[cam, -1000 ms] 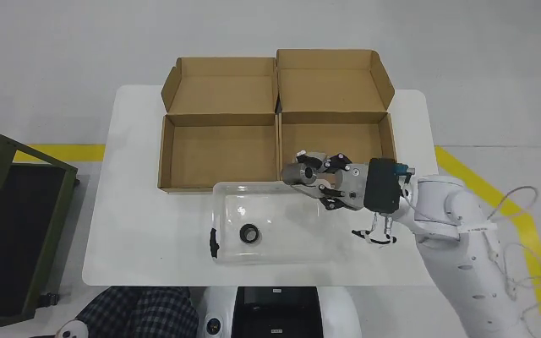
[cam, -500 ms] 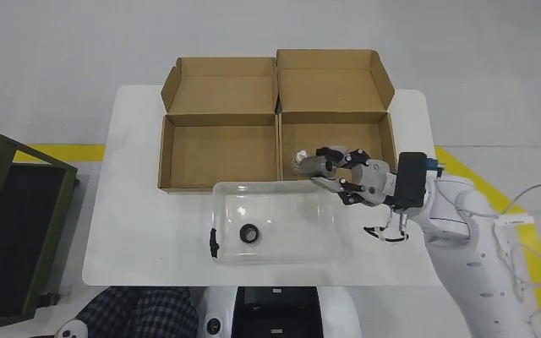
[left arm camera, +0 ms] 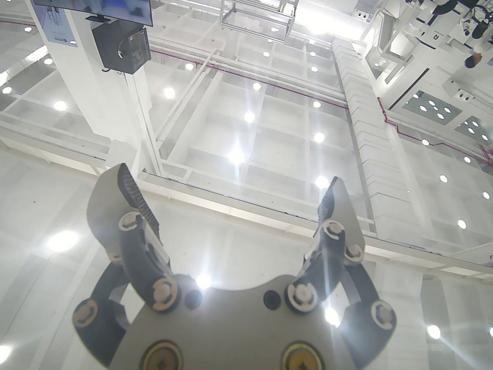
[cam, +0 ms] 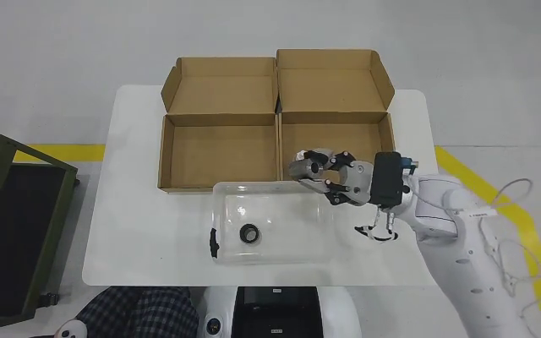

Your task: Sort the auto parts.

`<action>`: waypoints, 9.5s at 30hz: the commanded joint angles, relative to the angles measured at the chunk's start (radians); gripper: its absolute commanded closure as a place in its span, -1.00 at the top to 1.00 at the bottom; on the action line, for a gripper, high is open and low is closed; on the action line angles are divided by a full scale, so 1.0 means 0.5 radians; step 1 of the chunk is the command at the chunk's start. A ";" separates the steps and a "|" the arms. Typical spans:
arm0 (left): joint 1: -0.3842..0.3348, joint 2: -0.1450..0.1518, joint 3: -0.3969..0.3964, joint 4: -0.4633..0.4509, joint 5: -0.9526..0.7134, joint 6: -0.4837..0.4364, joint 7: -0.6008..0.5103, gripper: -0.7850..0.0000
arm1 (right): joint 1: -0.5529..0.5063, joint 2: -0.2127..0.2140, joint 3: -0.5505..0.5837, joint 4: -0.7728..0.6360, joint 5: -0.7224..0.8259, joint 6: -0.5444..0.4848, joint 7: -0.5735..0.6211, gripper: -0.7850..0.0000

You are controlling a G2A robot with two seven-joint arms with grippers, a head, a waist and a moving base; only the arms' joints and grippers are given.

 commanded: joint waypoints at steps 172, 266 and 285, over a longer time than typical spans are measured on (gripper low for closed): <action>0.000 0.000 0.000 0.000 0.000 0.000 0.000 1.00 | 0.312 -0.350 -1.089 0.459 -0.837 0.322 0.899 0.25; 0.000 0.000 0.000 0.000 0.000 0.000 0.000 1.00 | 0.054 -0.056 -0.001 -0.018 0.120 -0.017 0.318 -1.00; 0.000 0.000 0.000 0.000 0.000 0.000 0.000 1.00 | 0.577 -0.195 -0.688 0.300 -0.115 0.486 0.541 -1.00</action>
